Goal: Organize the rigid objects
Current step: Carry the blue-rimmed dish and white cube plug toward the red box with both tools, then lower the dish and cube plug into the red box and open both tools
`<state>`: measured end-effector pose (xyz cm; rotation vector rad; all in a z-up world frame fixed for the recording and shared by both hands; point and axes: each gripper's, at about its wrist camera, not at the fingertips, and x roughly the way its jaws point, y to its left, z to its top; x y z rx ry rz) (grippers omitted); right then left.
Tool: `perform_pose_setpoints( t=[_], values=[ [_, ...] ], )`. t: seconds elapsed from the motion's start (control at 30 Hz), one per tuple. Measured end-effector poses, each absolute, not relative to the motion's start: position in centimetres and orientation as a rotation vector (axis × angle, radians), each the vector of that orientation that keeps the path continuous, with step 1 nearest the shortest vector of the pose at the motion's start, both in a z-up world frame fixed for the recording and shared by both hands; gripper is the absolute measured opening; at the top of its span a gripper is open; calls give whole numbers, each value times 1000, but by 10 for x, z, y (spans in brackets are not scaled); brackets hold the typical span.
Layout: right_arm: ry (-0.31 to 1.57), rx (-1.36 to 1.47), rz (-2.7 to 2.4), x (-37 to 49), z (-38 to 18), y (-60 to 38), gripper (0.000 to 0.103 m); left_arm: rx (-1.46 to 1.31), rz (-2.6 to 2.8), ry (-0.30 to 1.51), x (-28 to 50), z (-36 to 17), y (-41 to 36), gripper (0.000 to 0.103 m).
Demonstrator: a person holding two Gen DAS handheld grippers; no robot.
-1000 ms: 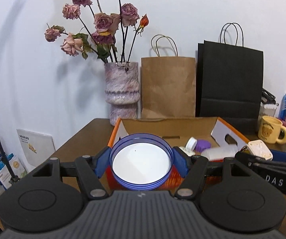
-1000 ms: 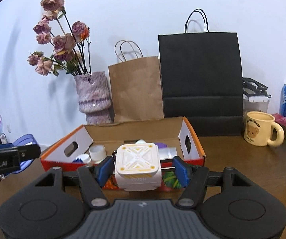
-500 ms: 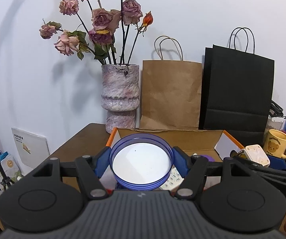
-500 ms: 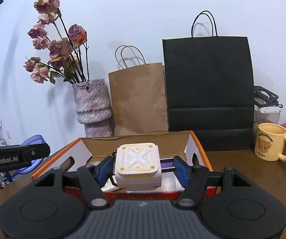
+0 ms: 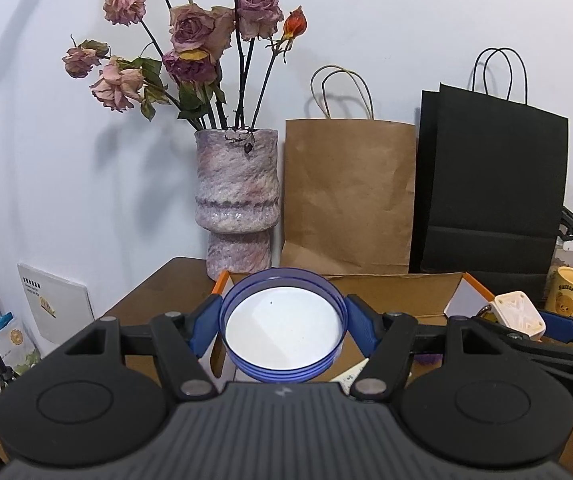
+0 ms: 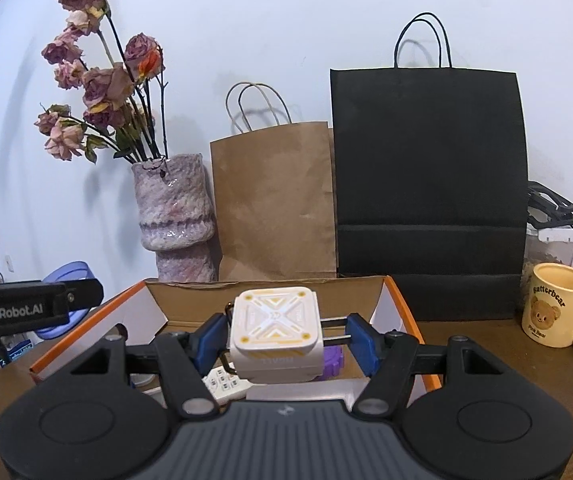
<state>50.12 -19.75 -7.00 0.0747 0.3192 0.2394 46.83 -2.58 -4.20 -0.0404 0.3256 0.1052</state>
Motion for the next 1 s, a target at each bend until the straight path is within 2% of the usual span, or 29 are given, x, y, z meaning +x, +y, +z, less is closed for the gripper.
perform_pose_setpoints(
  t=[1.0],
  values=[
    [361,8,247,556,-83,-185,65,22,111,369,533,-64,-23,69]
  ],
)
